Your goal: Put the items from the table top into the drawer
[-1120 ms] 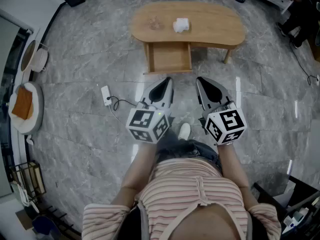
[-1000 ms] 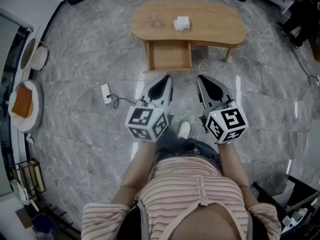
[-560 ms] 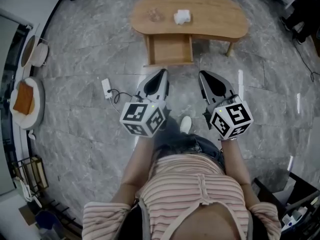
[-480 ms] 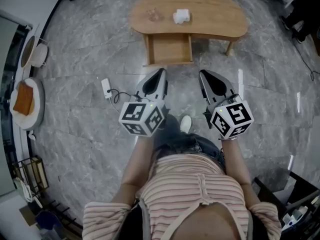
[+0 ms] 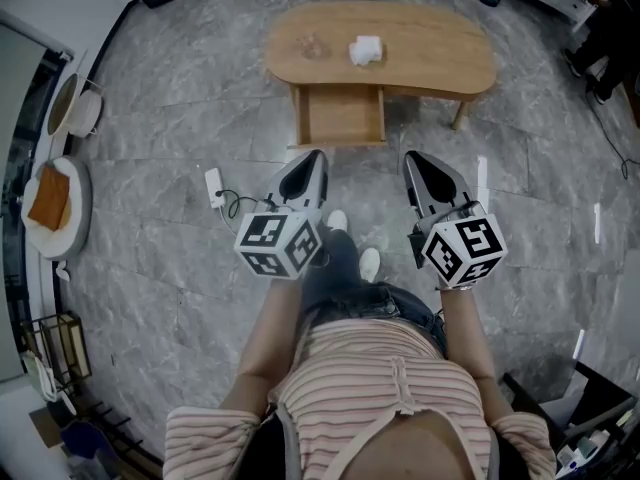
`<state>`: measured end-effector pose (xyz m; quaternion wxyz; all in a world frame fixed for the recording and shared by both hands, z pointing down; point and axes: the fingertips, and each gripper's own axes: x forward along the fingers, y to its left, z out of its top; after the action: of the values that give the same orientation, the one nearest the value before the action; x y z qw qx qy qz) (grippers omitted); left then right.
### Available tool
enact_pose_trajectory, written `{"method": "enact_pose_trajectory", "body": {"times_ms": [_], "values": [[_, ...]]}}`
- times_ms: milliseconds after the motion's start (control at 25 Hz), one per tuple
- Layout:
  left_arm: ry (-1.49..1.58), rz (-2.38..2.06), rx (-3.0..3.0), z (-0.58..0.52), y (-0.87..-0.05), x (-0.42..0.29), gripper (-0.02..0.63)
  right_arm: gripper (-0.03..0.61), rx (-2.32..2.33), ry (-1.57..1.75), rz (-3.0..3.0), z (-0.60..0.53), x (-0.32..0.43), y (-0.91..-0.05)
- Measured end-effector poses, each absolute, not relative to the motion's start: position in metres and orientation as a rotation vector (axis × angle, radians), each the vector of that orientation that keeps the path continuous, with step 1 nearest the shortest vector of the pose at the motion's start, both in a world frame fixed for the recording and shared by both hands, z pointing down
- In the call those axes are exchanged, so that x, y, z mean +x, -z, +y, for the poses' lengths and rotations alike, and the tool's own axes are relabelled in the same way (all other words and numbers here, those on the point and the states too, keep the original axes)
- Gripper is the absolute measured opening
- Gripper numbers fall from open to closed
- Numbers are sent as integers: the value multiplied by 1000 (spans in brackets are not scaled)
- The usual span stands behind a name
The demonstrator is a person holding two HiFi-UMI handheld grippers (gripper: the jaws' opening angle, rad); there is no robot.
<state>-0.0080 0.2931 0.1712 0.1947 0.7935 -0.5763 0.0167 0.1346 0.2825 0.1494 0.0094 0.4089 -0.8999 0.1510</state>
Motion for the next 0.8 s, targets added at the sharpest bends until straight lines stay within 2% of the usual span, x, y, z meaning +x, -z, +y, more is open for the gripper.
{"method": "enact_pose_trajectory", "body": {"times_ms": [800], "values": [[-88,-1638,2115,176,-201,-53,14,8,1272,-601,-2738,171,113,-179]]}}
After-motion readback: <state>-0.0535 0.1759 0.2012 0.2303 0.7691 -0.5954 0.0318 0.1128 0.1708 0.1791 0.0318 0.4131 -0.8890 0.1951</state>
